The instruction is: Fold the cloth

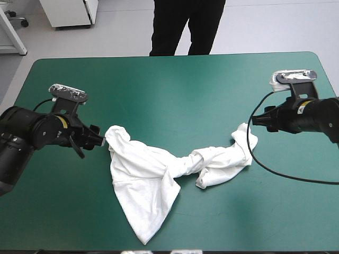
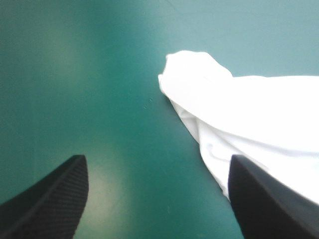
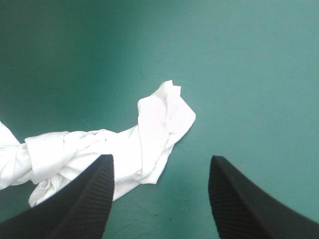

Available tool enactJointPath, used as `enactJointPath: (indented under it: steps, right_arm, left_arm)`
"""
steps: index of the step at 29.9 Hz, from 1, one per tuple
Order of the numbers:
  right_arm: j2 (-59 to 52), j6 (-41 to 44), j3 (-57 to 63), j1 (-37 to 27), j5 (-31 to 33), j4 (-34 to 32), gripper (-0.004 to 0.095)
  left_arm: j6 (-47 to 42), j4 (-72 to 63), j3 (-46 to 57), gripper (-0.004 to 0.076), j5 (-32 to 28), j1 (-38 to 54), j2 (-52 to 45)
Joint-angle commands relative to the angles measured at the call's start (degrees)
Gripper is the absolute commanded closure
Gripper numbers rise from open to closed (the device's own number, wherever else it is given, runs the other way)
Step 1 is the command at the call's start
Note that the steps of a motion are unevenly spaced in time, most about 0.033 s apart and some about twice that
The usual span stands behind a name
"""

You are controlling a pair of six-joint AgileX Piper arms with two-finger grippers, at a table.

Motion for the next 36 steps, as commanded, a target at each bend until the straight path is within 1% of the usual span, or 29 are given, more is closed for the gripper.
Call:
enactJointPath:
  steps: [1,2,4,7,9,12,16,21,25,28,31,36]
  right_arm:
    - [-4.1,0.9,-2.0,0.0,-0.2,-2.2,0.0368]
    - [-4.4,0.9,-2.0,0.0,0.2,-2.6,0.0368]
    - [-4.9,0.9,-2.0,0.0,1.5,-2.6,0.0368]
    - [-5.0,1.0,-2.0,0.0,3.0,-2.3,0.0368]
    - [-5.0,1.0,-2.0,0.0,3.4,-2.3,0.0368]
    - [-5.0,1.0,-2.0,0.0,3.6,-2.3,0.0368]
    - [-5.0,1.4,-2.0,0.0,3.5,-2.6,0.0368]
    - [-5.0,2.3,-2.0,0.0,3.2,-2.6,0.0368]
    - [-5.0,2.3,-2.0,0.0,3.2,-2.6,0.0368]
    - [-5.0,2.3,-2.0,0.0,3.2,-2.6,0.0368]
    - [-5.0,2.4,-2.0,0.0,3.2,-2.6,0.0368]
    - [-5.0,2.4,-2.0,0.0,3.2,-2.6,0.0372]
  left_arm:
    - [0.3,-2.7,-1.6,0.0220,3.8,-0.5,-2.4]
    - [0.5,-3.7,-1.3,0.0231,4.9,-0.6,-2.4]
    - [1.8,-6.4,-0.4,0.0249,4.9,-1.6,-2.4]
    - [1.8,-8.8,1.3,0.0252,4.9,-3.7,-2.4]
    - [0.6,-9.0,3.5,0.0251,4.9,-5.2,-2.4]
    - [-3.5,-9.1,7.5,0.0251,4.9,-7.8,-2.4]
    - [-7.4,-9.9,12.1,0.0252,4.7,-13.6,-2.4]
    - [-14.4,-9.3,16.6,0.0251,1.5,-20.8,-2.4]
    - [-22.9,-10.2,21.3,0.0251,-1.0,-24.8,-2.4]
    - [-24.4,-14.4,23.9,0.0251,-4.1,-27.1,-2.4]
    - [-26.9,-15.9,25.8,0.0252,-7.4,-29.9,-2.3]
    - [-29.9,-15.0,28.4,0.0252,-9.7,-33.3,-1.0]
